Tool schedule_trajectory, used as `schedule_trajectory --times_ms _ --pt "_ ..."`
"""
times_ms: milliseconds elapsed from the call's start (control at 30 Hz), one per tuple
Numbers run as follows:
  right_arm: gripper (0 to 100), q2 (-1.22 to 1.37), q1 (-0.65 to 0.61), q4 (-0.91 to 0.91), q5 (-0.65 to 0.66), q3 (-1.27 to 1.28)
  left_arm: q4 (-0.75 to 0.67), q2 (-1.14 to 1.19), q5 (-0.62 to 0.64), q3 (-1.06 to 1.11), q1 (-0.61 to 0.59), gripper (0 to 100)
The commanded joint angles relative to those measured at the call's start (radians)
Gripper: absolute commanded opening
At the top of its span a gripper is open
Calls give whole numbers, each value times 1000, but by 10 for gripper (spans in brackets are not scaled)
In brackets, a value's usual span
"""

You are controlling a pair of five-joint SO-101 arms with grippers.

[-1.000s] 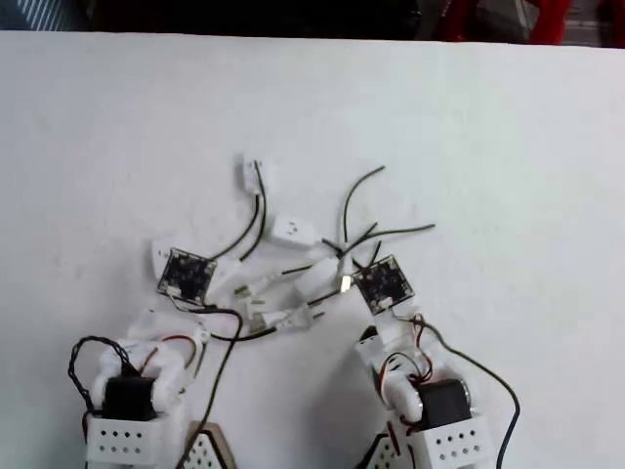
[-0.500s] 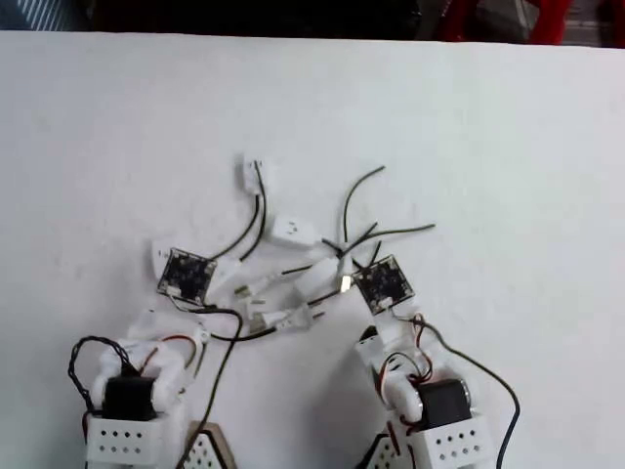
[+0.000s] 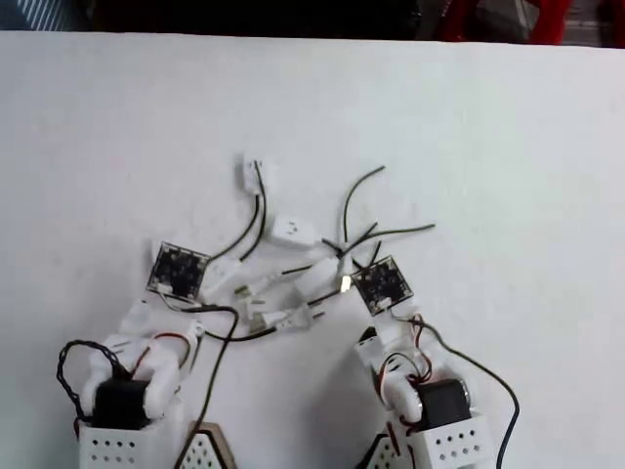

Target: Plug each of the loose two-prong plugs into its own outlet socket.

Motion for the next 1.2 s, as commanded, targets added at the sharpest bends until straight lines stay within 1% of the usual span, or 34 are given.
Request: schedule_trajectory --times_ms 0,100,200,267,367,433,567,600,700,933,1033,1167 --pt "18 -10 1 2 6 11 -58 -8 -11 -91 -2 24" --pt "18 -12 4 -30 6 11 -164 -8 -11 -71 -2 24" --pt "18 -12 54 -81 6 11 -233 -8 -11 14 -4 24" --pt "18 -12 105 -119 6 11 -245 -8 -26 46 -8 24" --pt "17 -12 194 -223 8 5 -212 -8 -138 31 -31 24" --pt "17 -12 216 -294 8 3 -204 -8 -193 34 -36 24" --pt "17 -10 237 -331 11 -72 -201 -8 -207 37 -36 24" --pt "17 -10 245 -329 37 -100 -203 -8 -210 43 -36 24" --pt "18 -8 242 -295 158 -181 -207 -8 -213 54 -36 24" --pt "18 21 168 -163 170 -402 -207 -8 -215 58 -36 24" --pt "18 137 134 -160 170 -480 -209 -8 -216 69 -36 24" --pt "18 404 108 -160 163 -623 -209 -8 -216 72 -36 24"
